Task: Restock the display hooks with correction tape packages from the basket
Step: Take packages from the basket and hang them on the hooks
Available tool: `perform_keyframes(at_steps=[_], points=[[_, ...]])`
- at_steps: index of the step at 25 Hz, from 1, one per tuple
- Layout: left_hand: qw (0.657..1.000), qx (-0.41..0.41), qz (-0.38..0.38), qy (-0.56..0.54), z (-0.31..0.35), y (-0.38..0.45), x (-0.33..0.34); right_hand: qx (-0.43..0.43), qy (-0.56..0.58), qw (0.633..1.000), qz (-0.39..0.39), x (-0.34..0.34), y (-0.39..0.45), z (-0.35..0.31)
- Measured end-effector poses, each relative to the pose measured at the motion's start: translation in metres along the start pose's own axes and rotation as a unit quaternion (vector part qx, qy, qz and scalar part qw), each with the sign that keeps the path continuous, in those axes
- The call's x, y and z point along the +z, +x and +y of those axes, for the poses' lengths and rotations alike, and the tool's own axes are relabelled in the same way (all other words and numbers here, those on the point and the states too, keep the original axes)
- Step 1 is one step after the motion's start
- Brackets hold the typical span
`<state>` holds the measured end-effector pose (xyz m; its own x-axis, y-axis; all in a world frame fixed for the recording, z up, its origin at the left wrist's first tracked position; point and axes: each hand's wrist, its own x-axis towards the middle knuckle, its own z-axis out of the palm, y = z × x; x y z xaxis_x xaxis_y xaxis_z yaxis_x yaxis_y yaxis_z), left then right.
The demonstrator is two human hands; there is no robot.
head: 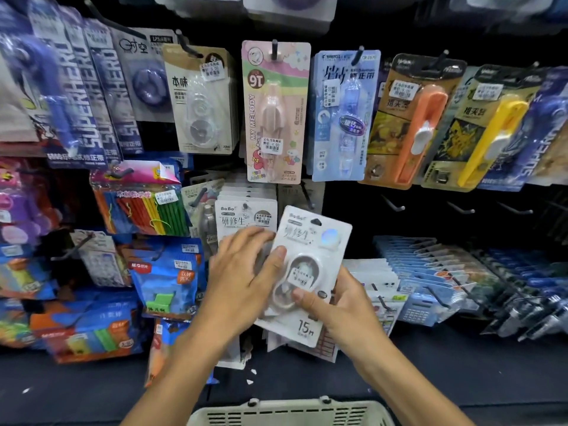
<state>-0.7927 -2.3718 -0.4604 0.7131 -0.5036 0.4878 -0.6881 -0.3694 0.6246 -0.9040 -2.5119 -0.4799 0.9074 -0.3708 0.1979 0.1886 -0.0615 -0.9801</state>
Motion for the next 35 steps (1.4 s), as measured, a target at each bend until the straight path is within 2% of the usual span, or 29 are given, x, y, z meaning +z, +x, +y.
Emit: perform_keyframes(at_steps=[2,5,8,14,17,21,26,31,35], points=[[0.989,0.009,-0.004,0.15,-0.011,0.003,-0.007,-0.005,0.013,1.0,0.006,-0.01,0.006,-0.004],[0.974,-0.006,-0.079,0.21,-0.02,0.002,-0.007,0.003,-0.059,0.998,0.002,-0.019,0.018,-0.019],[0.965,0.0,-0.099,0.244,-0.024,0.001,-0.004,0.024,-0.061,0.998,0.019,-0.018,0.022,-0.022],[0.973,0.006,-0.087,0.211,-0.028,-0.001,-0.005,0.054,-0.034,0.997,0.032,-0.021,0.008,-0.021],[0.986,0.009,-0.053,0.159,-0.027,-0.004,-0.003,0.061,-0.028,0.997,0.043,-0.025,0.006,-0.024],[0.994,-0.045,-0.013,0.099,-0.027,-0.006,-0.007,0.063,-0.024,0.996,0.055,-0.024,0.002,-0.024],[0.993,-0.06,-0.044,0.088,-0.028,-0.008,-0.009,0.072,-0.015,0.993,0.091,-0.02,0.001,-0.024],[0.991,-0.07,-0.076,0.09,-0.026,-0.008,-0.008,0.079,0.042,0.987,0.136,-0.012,0.003,-0.037],[0.99,-0.072,-0.079,0.087,-0.027,-0.009,-0.01,0.081,0.025,0.986,0.143,-0.015,-0.003,-0.04]])
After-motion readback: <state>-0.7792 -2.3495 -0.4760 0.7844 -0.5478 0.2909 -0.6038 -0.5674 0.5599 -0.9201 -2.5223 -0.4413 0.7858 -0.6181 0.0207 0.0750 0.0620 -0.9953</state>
